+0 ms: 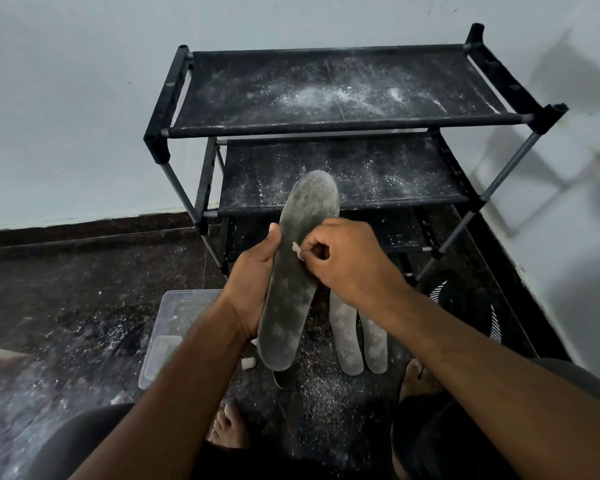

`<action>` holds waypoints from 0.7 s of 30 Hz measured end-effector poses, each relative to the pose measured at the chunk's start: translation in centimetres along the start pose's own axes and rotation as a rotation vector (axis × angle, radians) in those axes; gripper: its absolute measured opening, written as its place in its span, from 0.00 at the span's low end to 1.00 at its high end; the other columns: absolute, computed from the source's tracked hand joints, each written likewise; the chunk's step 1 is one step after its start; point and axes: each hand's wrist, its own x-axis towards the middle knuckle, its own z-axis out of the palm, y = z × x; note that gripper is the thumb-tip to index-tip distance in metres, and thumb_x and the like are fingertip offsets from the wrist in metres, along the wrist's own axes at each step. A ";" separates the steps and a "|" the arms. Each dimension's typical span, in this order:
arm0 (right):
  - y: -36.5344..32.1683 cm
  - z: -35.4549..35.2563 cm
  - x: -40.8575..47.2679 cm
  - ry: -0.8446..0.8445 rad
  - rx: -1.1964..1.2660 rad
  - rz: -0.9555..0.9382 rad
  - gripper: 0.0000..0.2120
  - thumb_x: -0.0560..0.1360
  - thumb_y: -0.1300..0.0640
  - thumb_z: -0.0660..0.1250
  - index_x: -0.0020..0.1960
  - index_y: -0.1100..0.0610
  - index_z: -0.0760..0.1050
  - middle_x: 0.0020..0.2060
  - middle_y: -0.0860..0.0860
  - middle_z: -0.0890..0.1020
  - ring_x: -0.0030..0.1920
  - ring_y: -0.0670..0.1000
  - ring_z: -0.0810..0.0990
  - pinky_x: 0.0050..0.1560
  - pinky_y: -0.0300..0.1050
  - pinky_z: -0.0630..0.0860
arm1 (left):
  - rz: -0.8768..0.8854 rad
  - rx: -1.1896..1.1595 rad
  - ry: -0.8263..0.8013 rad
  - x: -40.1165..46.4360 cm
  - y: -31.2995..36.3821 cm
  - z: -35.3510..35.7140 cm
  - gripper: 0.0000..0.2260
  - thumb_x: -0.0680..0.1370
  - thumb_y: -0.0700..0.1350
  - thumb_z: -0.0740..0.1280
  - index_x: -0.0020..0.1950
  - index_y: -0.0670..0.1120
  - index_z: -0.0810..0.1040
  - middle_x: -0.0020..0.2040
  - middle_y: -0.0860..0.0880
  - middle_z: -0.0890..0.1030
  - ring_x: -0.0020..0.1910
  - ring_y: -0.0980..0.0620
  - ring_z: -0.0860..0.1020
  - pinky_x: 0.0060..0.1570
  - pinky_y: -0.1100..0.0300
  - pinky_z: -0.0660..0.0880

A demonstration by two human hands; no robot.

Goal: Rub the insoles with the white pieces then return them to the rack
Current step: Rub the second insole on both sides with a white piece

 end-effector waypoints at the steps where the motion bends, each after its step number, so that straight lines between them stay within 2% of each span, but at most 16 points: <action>1: -0.3 0.1 -0.4 -0.040 0.021 -0.018 0.02 0.74 0.58 0.72 0.43 0.55 0.83 0.40 0.46 0.80 0.39 0.42 0.78 0.41 0.37 0.78 | -0.002 0.008 -0.007 -0.1 0.0 0.2 0.28 0.86 0.58 0.54 0.54 0.41 0.87 0.48 0.43 0.86 0.45 0.47 0.86 0.44 0.56 0.84; 4: -1.5 0.2 -1.5 -0.213 0.152 -0.070 0.01 0.73 0.58 0.74 0.43 0.56 0.84 0.38 0.44 0.81 0.38 0.41 0.79 0.42 0.32 0.76 | 0.023 0.046 0.017 -0.3 0.0 0.2 0.29 0.87 0.57 0.52 0.51 0.41 0.88 0.52 0.42 0.87 0.49 0.47 0.87 0.46 0.56 0.84; 6: -1.1 0.3 -1.0 -0.183 0.118 -0.051 0.02 0.73 0.57 0.74 0.43 0.55 0.84 0.38 0.44 0.80 0.38 0.42 0.79 0.41 0.34 0.77 | 0.016 0.043 0.030 -0.2 0.0 0.1 0.29 0.86 0.58 0.53 0.53 0.42 0.88 0.52 0.42 0.87 0.49 0.47 0.86 0.47 0.56 0.84; 9: -0.4 0.3 -0.3 -0.044 0.026 -0.028 0.03 0.74 0.56 0.72 0.43 0.55 0.83 0.39 0.45 0.79 0.38 0.43 0.78 0.41 0.44 0.80 | -0.001 0.018 0.021 0.0 0.0 0.1 0.29 0.86 0.60 0.54 0.54 0.41 0.87 0.49 0.42 0.86 0.46 0.47 0.86 0.44 0.56 0.84; 14: -1.5 0.5 -1.4 -0.201 0.104 -0.092 0.02 0.73 0.58 0.74 0.43 0.55 0.83 0.40 0.45 0.81 0.39 0.43 0.80 0.43 0.39 0.79 | 0.058 0.106 0.084 -0.1 0.1 0.1 0.27 0.86 0.59 0.52 0.59 0.40 0.83 0.52 0.42 0.87 0.49 0.47 0.86 0.46 0.56 0.83; 18: 0.2 -0.6 0.0 -0.079 -0.057 -0.024 0.03 0.75 0.57 0.71 0.45 0.56 0.83 0.42 0.48 0.80 0.41 0.44 0.78 0.45 0.44 0.80 | 0.051 0.118 0.104 0.1 0.0 -0.1 0.27 0.85 0.62 0.55 0.61 0.42 0.83 0.50 0.43 0.85 0.46 0.48 0.84 0.46 0.55 0.82; 21: 1.5 -1.6 0.7 0.055 -0.050 0.039 0.02 0.75 0.59 0.72 0.44 0.56 0.83 0.41 0.47 0.79 0.38 0.43 0.78 0.42 0.39 0.79 | 0.056 0.149 0.109 0.2 -0.3 -0.2 0.26 0.85 0.59 0.57 0.66 0.39 0.80 0.58 0.40 0.85 0.54 0.46 0.84 0.53 0.54 0.81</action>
